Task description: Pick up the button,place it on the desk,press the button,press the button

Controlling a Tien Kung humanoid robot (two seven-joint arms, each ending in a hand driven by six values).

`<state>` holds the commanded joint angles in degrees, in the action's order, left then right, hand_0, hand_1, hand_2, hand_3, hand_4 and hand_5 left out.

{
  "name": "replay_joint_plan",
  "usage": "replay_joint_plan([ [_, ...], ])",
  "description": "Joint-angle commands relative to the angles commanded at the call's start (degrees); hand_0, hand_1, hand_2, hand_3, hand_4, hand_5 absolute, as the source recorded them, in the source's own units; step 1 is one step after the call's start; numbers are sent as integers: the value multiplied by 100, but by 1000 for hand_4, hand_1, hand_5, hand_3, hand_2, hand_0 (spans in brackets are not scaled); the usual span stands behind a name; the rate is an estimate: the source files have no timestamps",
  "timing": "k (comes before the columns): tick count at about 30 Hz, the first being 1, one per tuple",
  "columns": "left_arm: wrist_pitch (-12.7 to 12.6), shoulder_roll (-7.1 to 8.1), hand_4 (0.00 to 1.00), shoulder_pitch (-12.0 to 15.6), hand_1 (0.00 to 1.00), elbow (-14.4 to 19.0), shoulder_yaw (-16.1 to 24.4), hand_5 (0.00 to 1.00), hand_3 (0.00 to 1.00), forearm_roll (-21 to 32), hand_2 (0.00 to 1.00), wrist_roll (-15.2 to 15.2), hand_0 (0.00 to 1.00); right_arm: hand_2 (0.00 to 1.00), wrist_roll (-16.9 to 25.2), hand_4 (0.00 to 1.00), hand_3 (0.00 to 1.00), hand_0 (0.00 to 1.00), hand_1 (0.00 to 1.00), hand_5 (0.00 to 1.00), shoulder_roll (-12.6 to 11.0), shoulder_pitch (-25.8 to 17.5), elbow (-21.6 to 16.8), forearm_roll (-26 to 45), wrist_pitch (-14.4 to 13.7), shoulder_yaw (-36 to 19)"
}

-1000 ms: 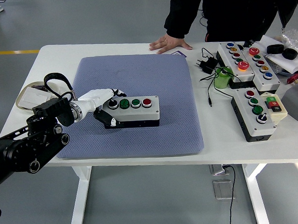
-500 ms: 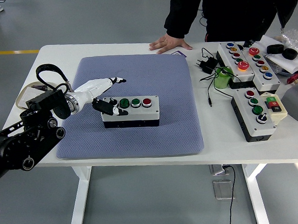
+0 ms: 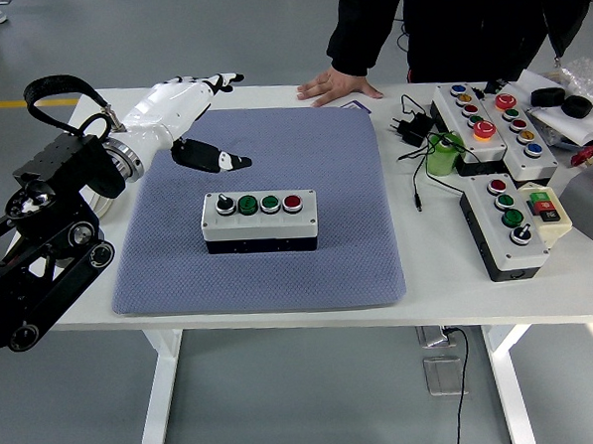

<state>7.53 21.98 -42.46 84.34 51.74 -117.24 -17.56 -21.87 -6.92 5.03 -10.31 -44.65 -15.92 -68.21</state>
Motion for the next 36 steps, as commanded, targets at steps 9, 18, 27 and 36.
replay_joint_plan([
  [9, 979, -2, 553, 35, 71, 472, -245, 17, 842, -191, 121, -730, 55, 548, -3, 249, 593, 642, 508, 356, 5, 4, 0, -6, 0, -2],
  [18, 1261, 10, 434, 134, 2, 670, -420, 2, 809, -103, 41, -935, 15, 548, 6, 249, 593, 642, 507, 356, 8, 3, 0, -2, 2, -6],
  [27, 1285, -45, 442, 107, 2, 628, -824, 2, 803, 177, 36, -968, 12, 548, 2, 249, 593, 642, 508, 356, 9, -14, 0, 15, 0, 3],
  [36, 1149, -390, 438, -40, 2, 229, -982, 2, 804, 444, 38, -897, 15, 548, -10, 249, 593, 642, 508, 356, 9, -53, 0, 42, -6, 20],
])
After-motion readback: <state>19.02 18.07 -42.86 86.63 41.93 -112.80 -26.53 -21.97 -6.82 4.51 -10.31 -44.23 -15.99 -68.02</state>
